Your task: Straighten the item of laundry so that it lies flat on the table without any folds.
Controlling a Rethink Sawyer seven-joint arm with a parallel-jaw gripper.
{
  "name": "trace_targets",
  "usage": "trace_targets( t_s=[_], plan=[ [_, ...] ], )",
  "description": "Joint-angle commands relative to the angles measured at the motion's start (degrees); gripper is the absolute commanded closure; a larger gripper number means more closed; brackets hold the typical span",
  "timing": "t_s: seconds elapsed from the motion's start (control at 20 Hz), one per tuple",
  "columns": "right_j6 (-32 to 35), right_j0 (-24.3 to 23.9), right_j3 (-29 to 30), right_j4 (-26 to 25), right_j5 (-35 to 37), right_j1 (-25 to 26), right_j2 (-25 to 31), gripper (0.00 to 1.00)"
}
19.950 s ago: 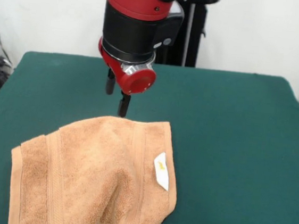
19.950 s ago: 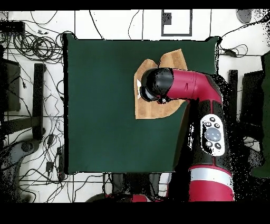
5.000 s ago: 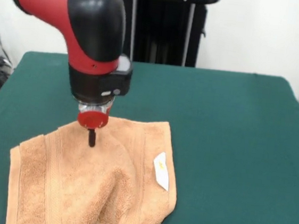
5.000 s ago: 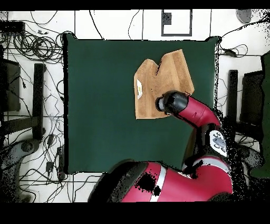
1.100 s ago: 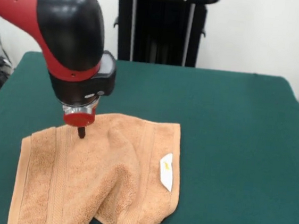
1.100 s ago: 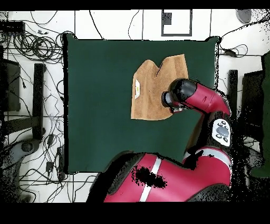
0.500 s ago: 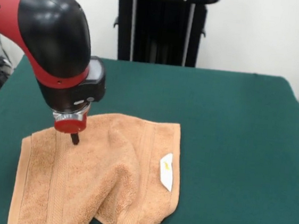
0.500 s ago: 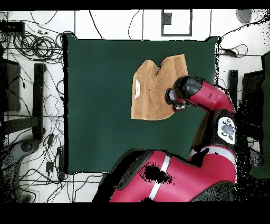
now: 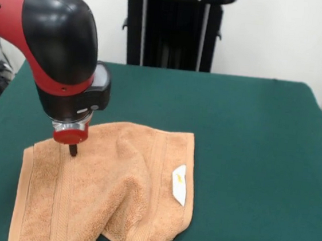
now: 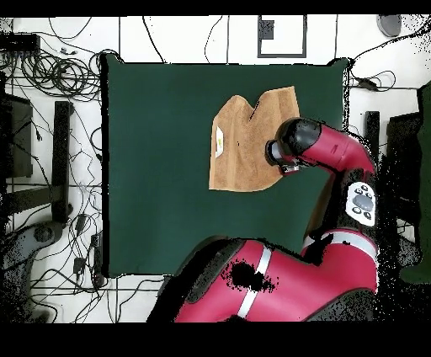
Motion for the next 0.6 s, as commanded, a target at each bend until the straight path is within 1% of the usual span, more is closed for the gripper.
trace_targets(
  t_s=[0.05, 0.2, 0.5, 0.6],
  plan=[
    [-9.17, 1.04, -2.18, -2.52, 0.87, 0.52, 8.01, 0.00],
    [-7.85, 1.54, -1.49, -2.69, 0.19, -0.07, 7.72, 0.00],
    [-10.15, 0.56, -2.20, -3.20, 1.25, -0.15, 8.12, 0.00],
    [-9.78, 0.68, -2.07, -3.17, 0.93, -0.18, 8.06, 0.00]
  ],
)
